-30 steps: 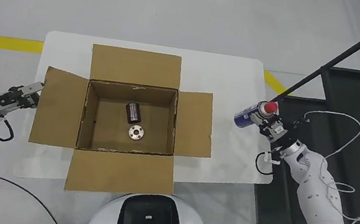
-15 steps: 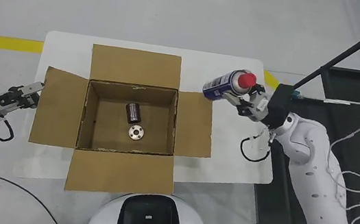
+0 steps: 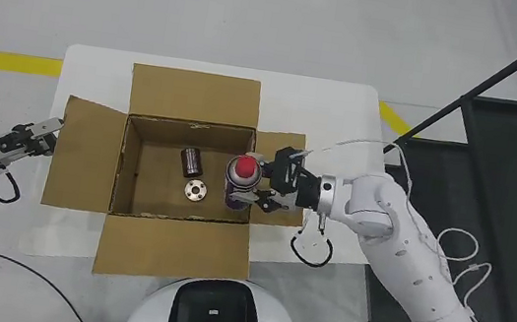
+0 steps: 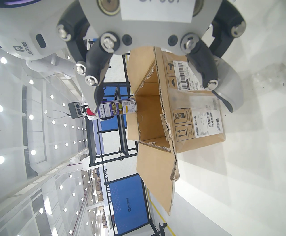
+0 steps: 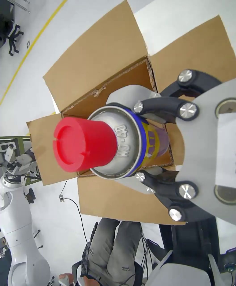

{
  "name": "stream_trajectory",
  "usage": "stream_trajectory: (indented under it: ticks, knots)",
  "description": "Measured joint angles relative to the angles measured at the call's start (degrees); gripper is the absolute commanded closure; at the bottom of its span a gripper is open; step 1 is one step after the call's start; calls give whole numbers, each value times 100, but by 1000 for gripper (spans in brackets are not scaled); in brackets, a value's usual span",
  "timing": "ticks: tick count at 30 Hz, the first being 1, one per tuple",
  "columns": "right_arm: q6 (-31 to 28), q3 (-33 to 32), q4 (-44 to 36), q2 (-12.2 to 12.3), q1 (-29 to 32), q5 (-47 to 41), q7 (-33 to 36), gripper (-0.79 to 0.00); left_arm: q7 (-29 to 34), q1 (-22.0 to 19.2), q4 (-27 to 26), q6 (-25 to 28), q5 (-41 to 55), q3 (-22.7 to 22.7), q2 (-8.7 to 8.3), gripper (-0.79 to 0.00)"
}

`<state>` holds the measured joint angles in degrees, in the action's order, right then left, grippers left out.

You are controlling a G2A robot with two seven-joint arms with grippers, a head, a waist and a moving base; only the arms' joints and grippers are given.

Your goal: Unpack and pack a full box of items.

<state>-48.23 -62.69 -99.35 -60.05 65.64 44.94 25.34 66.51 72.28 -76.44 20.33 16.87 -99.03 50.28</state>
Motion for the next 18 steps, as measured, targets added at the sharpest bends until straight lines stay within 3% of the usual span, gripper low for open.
stream_trajectory:
  ticks: [10,11,12,13,18]
  knots:
    - [397,961,896,-245,-686,-223,234,0,0,0,0,0,0,0,0,-785]
    - [470,1034,986,-269,-740,-214,250,-151,0,0,0,0,0,0,0,-785]
    - [537,1109,1078,-294,-794,-201,285,-391,0,0,0,0,0,0,0,-785]
    - [616,1207,1187,-327,-873,-177,335,-785,0,0,0,0,0,0,0,-785]
    - [817,1565,1504,-478,-1183,-77,246,-785,0,0,0,0,0,0,0,-785]
